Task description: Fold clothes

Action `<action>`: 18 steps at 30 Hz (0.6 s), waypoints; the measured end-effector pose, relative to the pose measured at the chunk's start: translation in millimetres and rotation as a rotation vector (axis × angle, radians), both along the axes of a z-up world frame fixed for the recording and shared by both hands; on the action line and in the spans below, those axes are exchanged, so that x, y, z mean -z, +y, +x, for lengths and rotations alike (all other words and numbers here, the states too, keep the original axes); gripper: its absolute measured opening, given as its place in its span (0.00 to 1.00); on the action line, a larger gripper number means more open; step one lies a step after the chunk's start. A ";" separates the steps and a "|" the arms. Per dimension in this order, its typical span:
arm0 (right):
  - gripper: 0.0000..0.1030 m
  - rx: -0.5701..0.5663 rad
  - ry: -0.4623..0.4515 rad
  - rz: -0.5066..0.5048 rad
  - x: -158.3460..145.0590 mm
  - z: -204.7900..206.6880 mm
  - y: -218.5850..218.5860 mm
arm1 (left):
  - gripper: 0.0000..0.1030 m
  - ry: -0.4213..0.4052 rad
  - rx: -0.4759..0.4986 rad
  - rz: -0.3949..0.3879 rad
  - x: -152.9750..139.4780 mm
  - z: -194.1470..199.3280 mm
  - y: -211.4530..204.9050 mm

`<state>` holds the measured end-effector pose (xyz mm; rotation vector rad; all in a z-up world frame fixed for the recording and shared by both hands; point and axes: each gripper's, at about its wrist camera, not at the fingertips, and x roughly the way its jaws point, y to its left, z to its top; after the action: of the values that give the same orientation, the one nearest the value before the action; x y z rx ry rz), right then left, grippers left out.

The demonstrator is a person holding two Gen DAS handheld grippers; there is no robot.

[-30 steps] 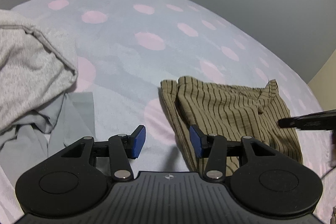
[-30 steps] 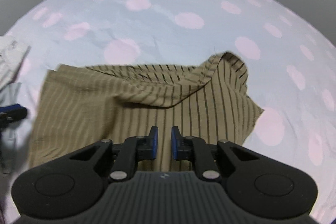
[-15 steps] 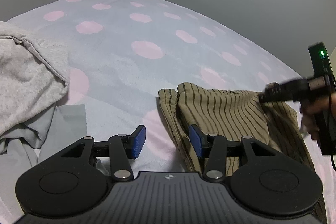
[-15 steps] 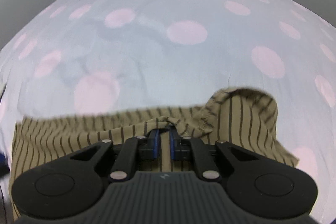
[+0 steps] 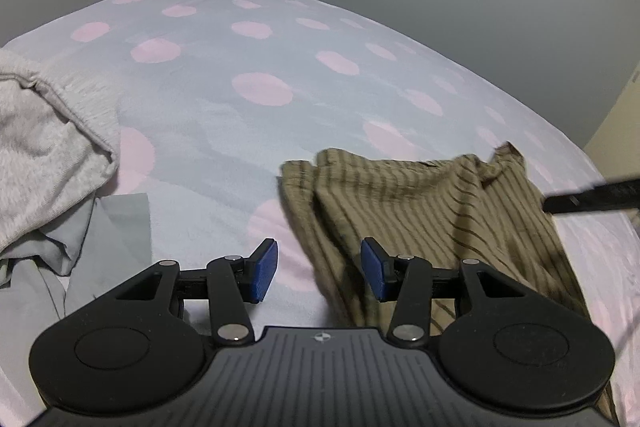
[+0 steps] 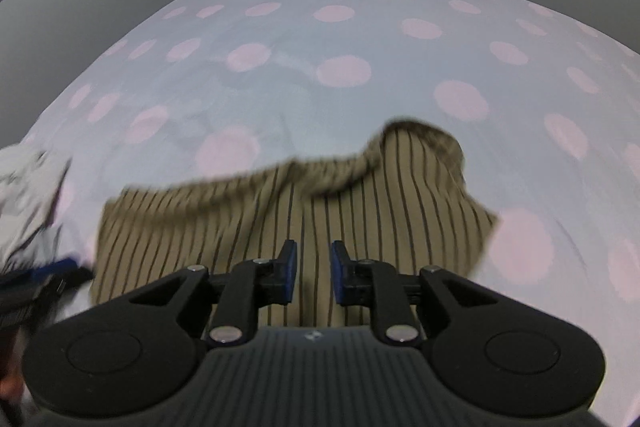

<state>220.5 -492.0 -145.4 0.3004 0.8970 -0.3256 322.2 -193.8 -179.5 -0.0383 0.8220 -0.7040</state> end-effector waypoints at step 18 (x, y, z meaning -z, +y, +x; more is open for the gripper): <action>0.32 -0.070 -0.022 -0.076 7.9 -234.0 120.8 | 0.43 -0.098 0.471 0.137 -52.8 -181.5 -29.2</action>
<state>-13.5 -371.2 -153.3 0.2019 0.8699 -0.2900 140.7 -223.0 -126.7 0.3201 0.7898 -1.0810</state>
